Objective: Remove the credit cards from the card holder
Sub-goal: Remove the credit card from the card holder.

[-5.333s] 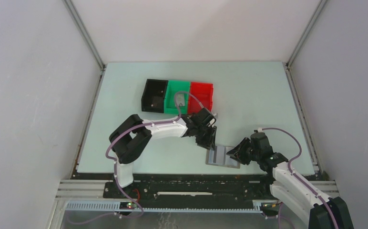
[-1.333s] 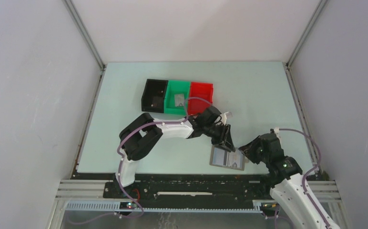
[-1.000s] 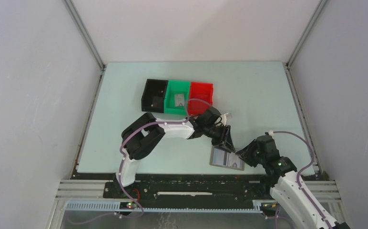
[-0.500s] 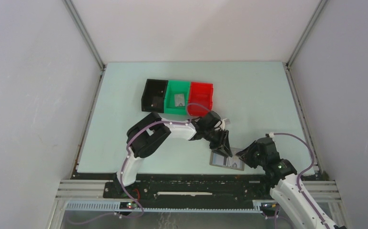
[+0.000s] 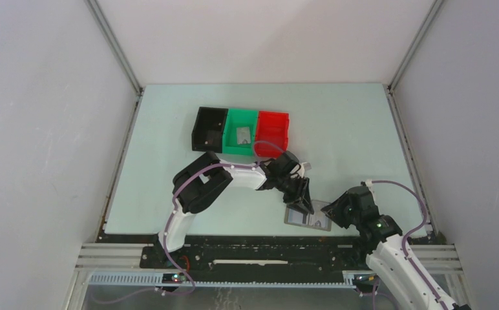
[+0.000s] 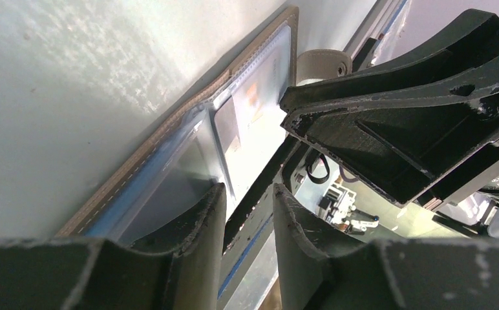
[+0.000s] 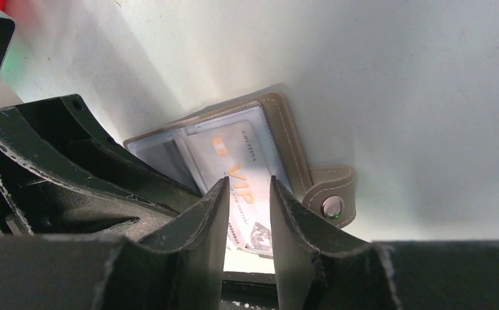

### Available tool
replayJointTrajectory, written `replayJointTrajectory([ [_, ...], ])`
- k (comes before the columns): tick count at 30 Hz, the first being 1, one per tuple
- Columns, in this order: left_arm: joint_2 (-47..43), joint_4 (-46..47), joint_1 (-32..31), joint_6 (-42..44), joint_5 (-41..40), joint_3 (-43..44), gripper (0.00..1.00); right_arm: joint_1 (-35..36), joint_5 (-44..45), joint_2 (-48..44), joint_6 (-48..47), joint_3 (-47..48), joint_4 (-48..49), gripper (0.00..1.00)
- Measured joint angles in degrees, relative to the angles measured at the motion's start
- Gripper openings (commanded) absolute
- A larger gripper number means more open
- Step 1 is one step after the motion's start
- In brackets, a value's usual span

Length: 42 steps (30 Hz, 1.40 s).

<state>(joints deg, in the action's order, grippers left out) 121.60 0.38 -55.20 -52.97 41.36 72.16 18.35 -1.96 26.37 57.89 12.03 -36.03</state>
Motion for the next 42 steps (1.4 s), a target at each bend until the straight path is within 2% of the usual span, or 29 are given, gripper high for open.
replayJointTrajectory([
  [17, 0.02, -0.5, 0.02, 0.0, 0.46, 0.04, 0.38, 0.31, 1.09, 1.14, -0.17, 0.55, -0.85, 0.38],
  [27, 0.02, -0.5, 0.22, -0.02, 0.57, 0.04, 0.36, 7.04, 3.1, 7.19, 1.99, 1.7, 2.8, 0.37],
  [35, 0.02, -0.63, 0.28, -0.07, 0.37, 0.04, 0.23, 7.19, 2.91, 5.29, 4.11, 0.35, 3.72, 0.37],
  [38, 0.02, -0.55, 0.33, 0.0, 0.37, 0.04, 0.12, 7.21, 2.93, 5.22, 4.28, 0.33, 3.72, 0.37],
  [40, 0.02, -0.52, 0.37, -0.11, 0.35, 0.04, 0.01, 7.21, 2.93, 5.22, 4.31, 0.33, 3.72, 0.37],
  [42, 0.02, -0.5, 0.44, -0.09, 0.39, 0.04, 0.0, 7.21, 2.93, 5.18, 4.31, 0.33, 3.69, 0.37],
])
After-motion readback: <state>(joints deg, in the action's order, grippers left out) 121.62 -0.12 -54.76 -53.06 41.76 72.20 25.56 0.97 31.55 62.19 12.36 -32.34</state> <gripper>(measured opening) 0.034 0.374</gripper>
